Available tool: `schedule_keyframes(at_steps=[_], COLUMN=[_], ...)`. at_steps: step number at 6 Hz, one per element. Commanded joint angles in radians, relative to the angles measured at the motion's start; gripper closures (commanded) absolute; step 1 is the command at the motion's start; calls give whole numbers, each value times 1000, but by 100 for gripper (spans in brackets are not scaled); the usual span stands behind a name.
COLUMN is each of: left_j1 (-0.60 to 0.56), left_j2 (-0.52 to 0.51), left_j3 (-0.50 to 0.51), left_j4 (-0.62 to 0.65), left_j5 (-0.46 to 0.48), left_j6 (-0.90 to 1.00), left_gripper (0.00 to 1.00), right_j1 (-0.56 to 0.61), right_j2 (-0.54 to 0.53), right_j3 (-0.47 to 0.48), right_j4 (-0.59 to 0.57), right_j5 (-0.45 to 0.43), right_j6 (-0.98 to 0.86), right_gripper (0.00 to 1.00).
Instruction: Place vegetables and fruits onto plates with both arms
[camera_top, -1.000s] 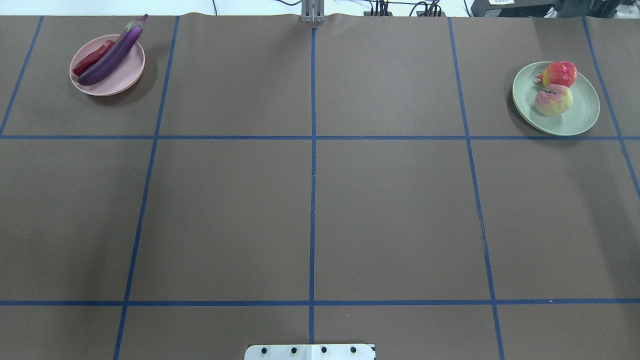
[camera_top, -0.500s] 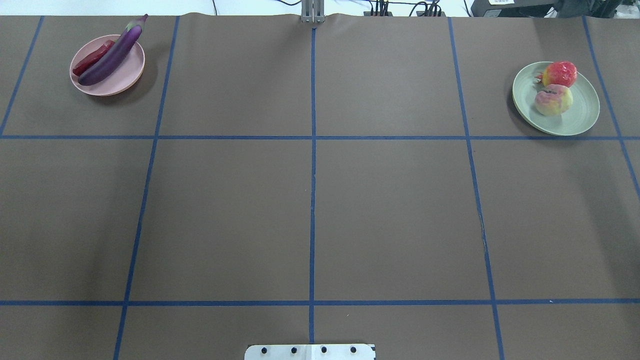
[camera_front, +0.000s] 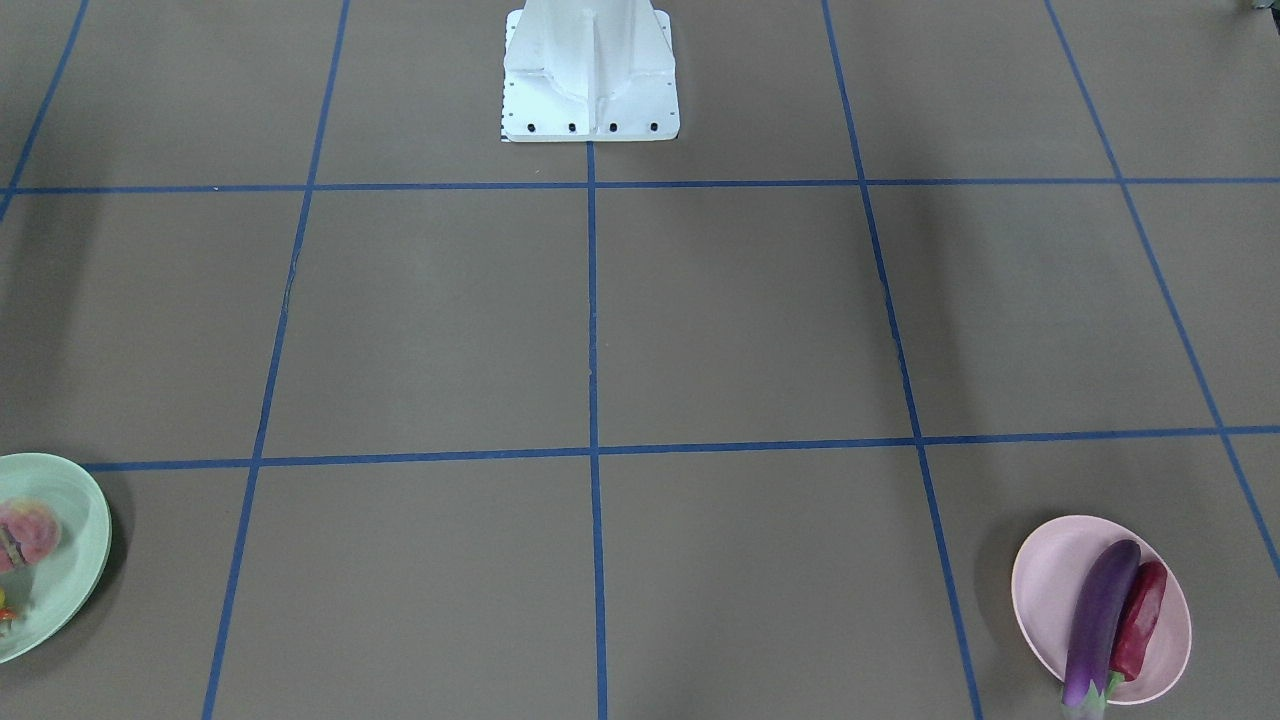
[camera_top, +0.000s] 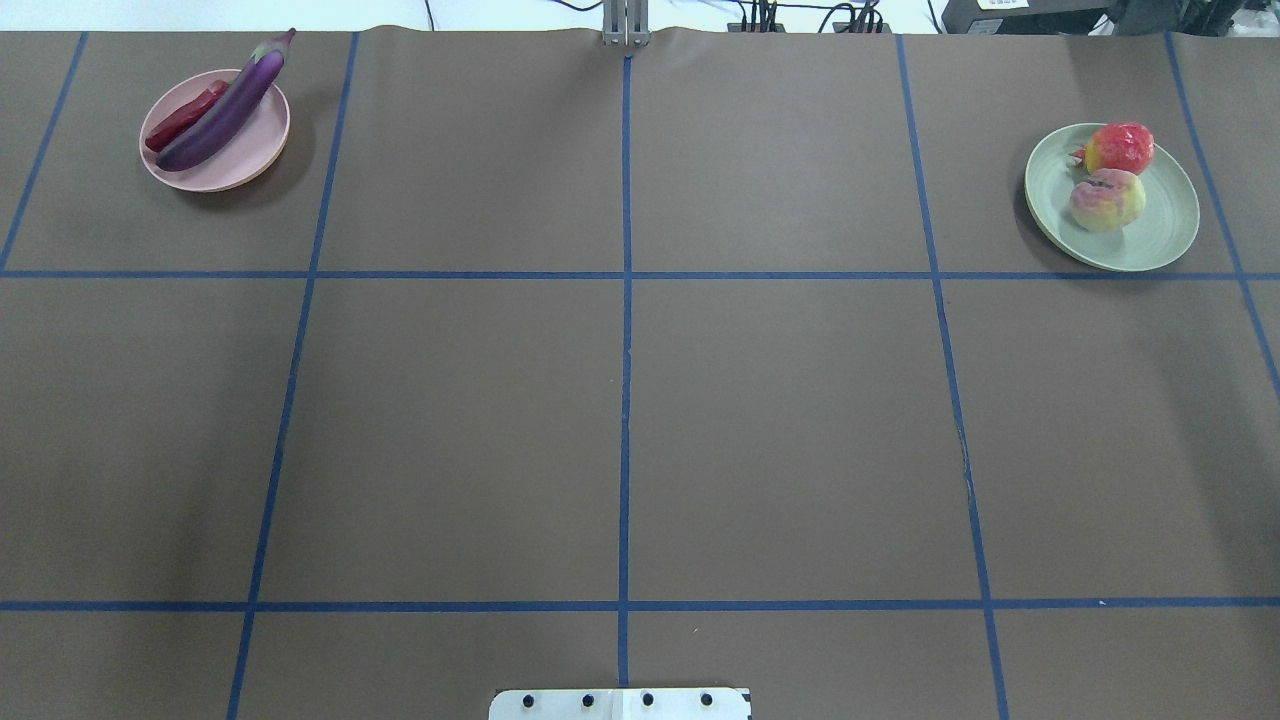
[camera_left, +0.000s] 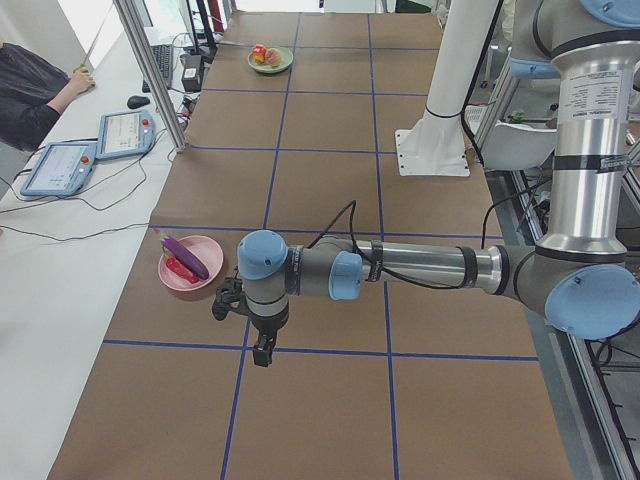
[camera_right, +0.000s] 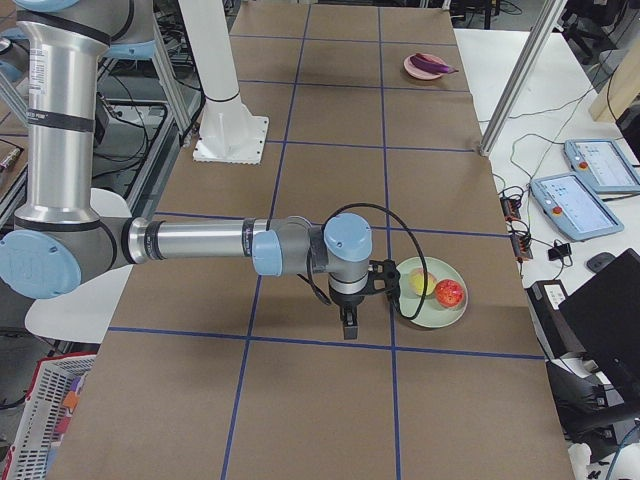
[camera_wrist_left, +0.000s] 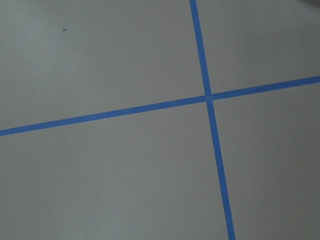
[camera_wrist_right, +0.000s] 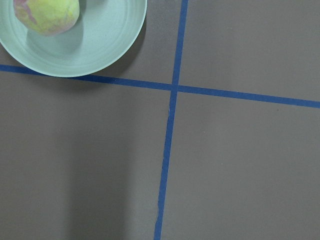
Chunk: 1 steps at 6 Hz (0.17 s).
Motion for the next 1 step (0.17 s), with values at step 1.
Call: schedule_keyframes(at_steps=[1], left_j1=[0], left_j2=[2], left_j3=[1], left_j4=[0], left_j5=[0], left_j6=[0], left_gripper=[0], right_j1=[0], right_j2=[0], right_j3=[0], right_j4=[0], right_j5=[0], right_j6=[0], right_gripper=[0])
